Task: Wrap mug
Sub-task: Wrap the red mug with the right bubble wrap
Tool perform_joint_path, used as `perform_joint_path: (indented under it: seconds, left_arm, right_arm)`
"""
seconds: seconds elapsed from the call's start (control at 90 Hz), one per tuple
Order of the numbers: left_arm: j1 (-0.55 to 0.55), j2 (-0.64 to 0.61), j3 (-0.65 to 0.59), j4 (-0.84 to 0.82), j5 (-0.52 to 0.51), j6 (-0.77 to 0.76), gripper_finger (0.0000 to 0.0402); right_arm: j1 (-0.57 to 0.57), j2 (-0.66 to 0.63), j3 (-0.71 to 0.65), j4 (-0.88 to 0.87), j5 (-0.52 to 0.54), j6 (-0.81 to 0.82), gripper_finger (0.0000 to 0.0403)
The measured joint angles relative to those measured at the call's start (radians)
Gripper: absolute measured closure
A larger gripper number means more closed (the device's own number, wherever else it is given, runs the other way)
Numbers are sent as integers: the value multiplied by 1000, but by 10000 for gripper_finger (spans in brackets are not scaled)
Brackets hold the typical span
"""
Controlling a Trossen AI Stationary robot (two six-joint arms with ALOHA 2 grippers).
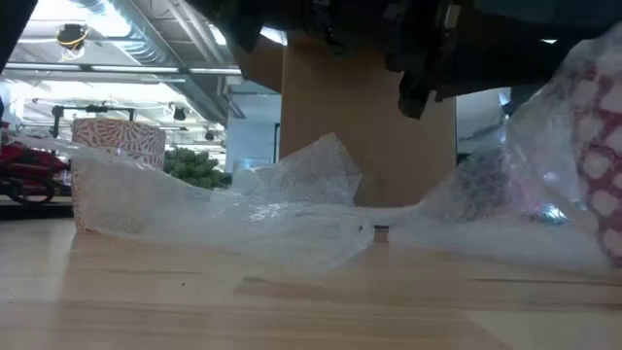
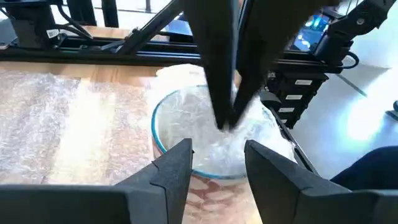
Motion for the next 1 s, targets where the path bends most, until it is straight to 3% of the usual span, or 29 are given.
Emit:
perform_joint_path:
  seconds: [0.1, 0.222, 0.378, 0.633, 0.789, 1.0]
  left_arm:
    - [0, 0, 0, -1, 0, 1, 267]
    - [0, 0, 0, -1, 0, 4, 267]
    - [-1, 0, 0, -1, 4, 7, 267]
    - [0, 0, 0, 2, -1, 7, 267]
    - [0, 0, 0, 0, -2, 7, 267]
    - [0, 0, 0, -1, -2, 7, 267]
  right_arm:
    - [1, -5, 1, 13, 32, 3, 402]
    - [0, 13, -59, 133, -67, 5, 402]
    - [0, 26, -173, 313, -109, 11, 402]
    - [-17, 47, -281, 370, -97, 28, 402]
    - [-28, 42, -253, 330, -145, -8, 402]
    - [-25, 9, -107, 227, -149, -45, 402]
